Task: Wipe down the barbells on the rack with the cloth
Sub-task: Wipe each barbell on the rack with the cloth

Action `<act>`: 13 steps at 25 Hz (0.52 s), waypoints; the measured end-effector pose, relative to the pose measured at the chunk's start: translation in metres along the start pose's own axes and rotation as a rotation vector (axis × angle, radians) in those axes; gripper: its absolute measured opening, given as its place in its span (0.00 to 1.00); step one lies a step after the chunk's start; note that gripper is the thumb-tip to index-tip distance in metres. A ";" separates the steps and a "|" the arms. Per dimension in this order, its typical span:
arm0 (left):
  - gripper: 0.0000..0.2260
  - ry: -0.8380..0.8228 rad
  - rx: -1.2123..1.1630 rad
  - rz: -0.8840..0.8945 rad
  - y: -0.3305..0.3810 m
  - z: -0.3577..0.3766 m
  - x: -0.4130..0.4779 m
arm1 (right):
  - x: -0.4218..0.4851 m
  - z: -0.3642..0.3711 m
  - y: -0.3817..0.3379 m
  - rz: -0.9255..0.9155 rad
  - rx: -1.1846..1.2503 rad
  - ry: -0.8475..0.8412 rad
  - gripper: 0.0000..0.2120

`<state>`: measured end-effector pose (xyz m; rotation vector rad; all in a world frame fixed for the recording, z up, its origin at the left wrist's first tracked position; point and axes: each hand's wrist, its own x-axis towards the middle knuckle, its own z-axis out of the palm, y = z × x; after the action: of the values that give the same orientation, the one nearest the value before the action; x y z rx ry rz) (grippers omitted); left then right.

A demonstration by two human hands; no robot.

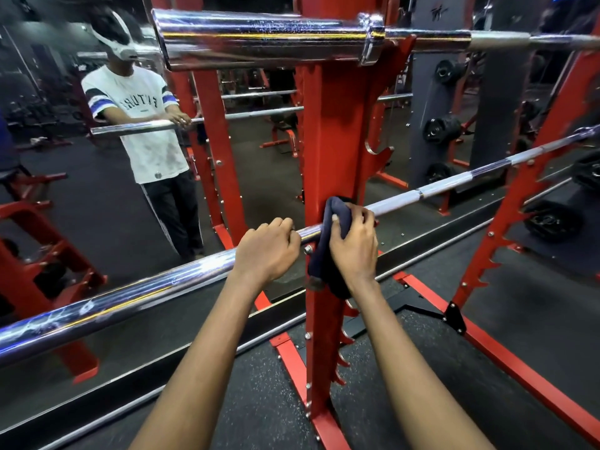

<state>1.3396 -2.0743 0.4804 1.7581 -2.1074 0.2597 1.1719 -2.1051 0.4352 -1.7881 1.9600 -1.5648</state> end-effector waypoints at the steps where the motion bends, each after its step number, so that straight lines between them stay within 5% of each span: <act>1: 0.14 0.021 0.016 0.008 0.000 0.001 -0.001 | -0.007 0.003 -0.004 -0.024 0.012 -0.010 0.21; 5: 0.16 0.069 0.096 0.050 -0.003 0.008 -0.006 | -0.018 0.005 -0.001 -0.113 0.129 -0.056 0.23; 9: 0.23 0.124 0.145 0.135 -0.007 0.017 -0.010 | -0.008 0.001 0.003 0.040 0.240 0.029 0.18; 13: 0.21 0.100 0.172 0.182 -0.007 0.014 -0.010 | 0.006 -0.020 0.002 0.097 0.271 -0.077 0.17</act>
<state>1.3450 -2.0721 0.4632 1.6075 -2.2304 0.5825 1.1565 -2.0982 0.4468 -1.5968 1.6804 -1.6147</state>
